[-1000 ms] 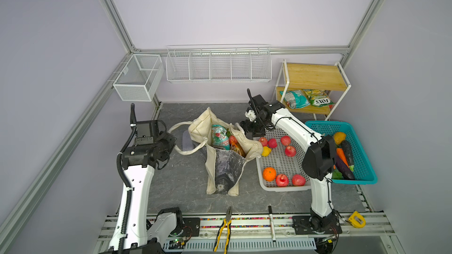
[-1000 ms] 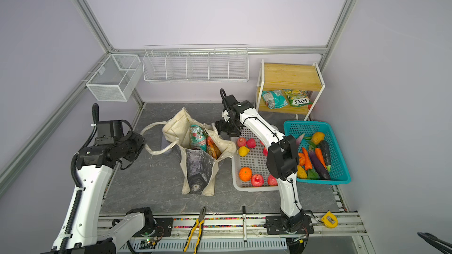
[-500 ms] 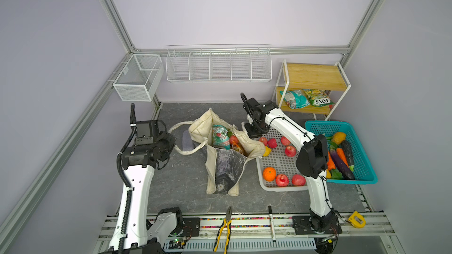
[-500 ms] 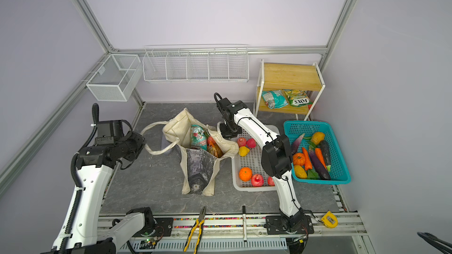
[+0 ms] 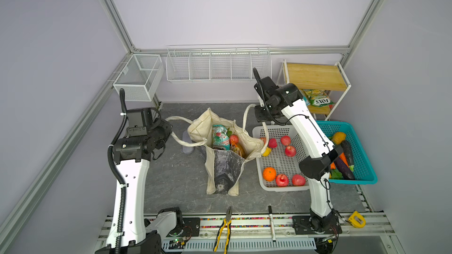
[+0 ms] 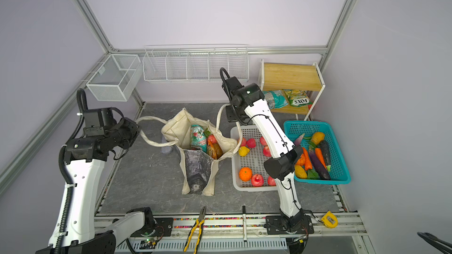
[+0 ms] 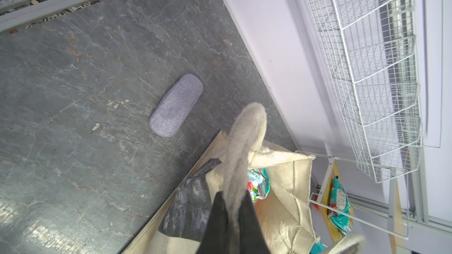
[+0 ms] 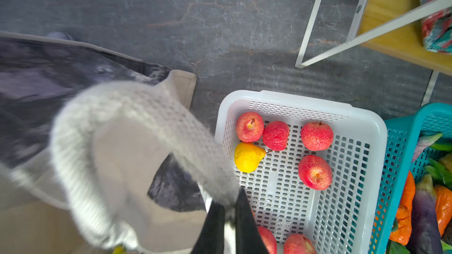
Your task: Place the food into the grocery bag and tie it
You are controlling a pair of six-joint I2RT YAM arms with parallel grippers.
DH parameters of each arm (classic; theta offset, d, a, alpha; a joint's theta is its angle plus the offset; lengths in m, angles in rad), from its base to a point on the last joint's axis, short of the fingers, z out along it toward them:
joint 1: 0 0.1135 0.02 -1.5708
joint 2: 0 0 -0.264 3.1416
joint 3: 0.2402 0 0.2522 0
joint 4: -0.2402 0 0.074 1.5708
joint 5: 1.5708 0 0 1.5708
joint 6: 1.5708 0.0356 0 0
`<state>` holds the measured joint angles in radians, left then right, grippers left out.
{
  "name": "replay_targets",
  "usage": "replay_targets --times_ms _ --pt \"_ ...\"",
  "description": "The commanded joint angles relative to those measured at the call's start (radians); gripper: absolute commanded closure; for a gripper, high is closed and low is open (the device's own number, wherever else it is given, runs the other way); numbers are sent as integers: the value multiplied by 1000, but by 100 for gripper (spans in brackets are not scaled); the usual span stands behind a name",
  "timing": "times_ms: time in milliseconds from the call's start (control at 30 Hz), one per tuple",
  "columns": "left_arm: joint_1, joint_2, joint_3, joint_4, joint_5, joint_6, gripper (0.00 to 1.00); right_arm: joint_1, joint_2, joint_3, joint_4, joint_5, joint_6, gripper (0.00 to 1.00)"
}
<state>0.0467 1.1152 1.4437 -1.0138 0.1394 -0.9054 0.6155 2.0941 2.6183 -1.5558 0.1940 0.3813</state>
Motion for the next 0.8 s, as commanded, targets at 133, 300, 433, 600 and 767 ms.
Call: replay_targets --times_ms 133,300,433,600,767 --pt "-90 84 125 -35 34 64 100 18 -61 27 -29 -341 41 93" --pt "-121 99 150 -14 95 82 100 17 -96 -6 67 -543 69 93" --pt "-139 110 193 -19 148 99 100 19 -127 -63 167 -664 91 93" --pt "-167 132 284 -64 188 120 100 18 -167 -121 291 -740 109 93" --pt "-200 175 387 -123 218 142 100 18 -199 -173 423 -782 125 93"
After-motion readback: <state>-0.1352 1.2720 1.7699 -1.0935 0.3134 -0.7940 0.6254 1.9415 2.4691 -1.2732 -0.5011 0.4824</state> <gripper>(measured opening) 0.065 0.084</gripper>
